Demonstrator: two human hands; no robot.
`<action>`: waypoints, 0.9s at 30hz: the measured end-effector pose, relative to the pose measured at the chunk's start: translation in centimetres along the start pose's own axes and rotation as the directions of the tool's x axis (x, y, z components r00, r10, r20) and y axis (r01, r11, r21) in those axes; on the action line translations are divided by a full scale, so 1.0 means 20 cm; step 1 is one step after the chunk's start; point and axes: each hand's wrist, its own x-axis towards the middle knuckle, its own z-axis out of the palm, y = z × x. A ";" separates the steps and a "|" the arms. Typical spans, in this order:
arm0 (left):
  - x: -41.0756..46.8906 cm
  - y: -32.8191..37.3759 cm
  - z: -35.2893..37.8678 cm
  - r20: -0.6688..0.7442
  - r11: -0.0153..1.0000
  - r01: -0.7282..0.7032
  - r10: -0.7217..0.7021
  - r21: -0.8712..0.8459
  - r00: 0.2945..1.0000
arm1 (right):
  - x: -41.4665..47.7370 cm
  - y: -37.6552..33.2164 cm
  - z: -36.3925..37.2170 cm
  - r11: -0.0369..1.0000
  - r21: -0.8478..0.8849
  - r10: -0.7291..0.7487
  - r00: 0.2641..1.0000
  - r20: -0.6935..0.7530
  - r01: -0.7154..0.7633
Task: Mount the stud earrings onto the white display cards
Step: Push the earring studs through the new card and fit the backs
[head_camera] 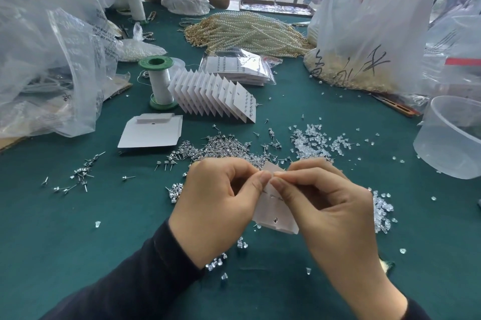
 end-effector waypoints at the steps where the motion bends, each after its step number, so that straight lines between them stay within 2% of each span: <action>1: 0.00 0.00 0.00 -0.005 1.000 -0.008 0.008 0.012 1.000 | 0.00 0.00 0.00 1.000 -0.003 -0.005 1.000 0.006 0.005; 8: -0.01 -0.01 0.02 0.002 0.992 -0.075 0.076 0.103 0.997 | -0.01 0.02 0.01 1.000 -0.014 0.006 1.000 0.011 -0.006; 15: 0.01 -0.02 0.01 0.041 0.999 -0.019 0.017 0.041 0.999 | 0.00 0.02 0.01 1.000 -0.022 -0.001 0.999 0.044 0.002; 20: 0.02 -0.02 0.02 0.026 0.999 0.038 -0.038 0.001 0.999 | -0.01 0.00 0.01 0.997 -0.081 -0.018 1.000 0.016 0.020; 27: 0.00 -0.01 0.04 -0.024 0.997 -0.039 0.040 0.066 0.999 | -0.01 0.00 0.03 0.960 -0.258 -0.117 0.993 -0.002 0.112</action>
